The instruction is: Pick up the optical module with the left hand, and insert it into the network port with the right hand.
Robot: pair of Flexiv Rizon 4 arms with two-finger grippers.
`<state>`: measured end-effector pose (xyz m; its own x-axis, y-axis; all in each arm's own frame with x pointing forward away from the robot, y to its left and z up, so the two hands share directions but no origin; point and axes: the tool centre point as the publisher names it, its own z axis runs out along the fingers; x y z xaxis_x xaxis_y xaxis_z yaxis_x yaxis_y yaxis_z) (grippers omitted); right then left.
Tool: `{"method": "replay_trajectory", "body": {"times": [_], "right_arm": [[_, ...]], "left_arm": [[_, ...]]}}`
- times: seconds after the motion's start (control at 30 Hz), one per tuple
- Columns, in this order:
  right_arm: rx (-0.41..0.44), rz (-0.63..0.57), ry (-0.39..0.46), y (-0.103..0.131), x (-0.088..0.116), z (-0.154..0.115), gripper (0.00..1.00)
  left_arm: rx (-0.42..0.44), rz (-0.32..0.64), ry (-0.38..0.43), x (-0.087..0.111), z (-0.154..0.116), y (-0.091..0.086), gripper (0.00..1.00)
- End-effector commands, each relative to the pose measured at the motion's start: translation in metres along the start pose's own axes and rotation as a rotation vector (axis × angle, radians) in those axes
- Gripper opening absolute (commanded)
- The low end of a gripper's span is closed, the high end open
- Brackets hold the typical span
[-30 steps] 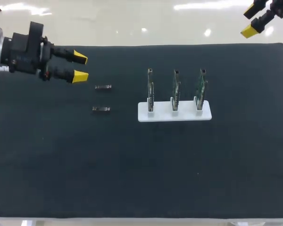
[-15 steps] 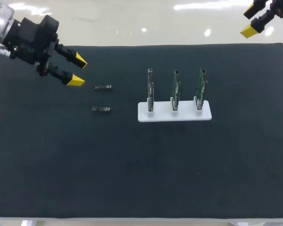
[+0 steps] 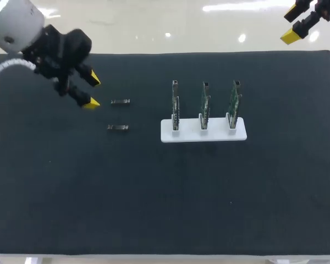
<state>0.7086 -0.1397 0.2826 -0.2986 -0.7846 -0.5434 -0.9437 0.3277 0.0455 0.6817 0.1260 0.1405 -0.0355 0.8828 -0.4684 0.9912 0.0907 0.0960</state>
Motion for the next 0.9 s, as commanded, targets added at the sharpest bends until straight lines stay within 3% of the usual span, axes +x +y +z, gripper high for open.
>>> {"method": "replay_trajectory", "body": {"times": [0.03,0.33,0.57,0.9], "right_arm": [[0.001,0.000,-0.002,0.001,0.000,0.000,1.00],[0.001,0.000,-0.002,0.001,0.000,0.000,1.00],[0.001,0.000,-0.002,0.001,0.000,0.000,1.00],[0.001,0.000,-0.002,0.001,0.000,0.000,1.00]], "left_arm": [[-0.057,-0.027,-0.004,0.009,0.020,-0.009,1.00],[0.010,-0.054,0.014,0.021,0.051,-0.003,1.00],[0.057,-0.045,0.106,0.025,0.064,0.010,1.00],[0.061,-0.021,0.232,0.029,0.073,0.021,1.00]]}}
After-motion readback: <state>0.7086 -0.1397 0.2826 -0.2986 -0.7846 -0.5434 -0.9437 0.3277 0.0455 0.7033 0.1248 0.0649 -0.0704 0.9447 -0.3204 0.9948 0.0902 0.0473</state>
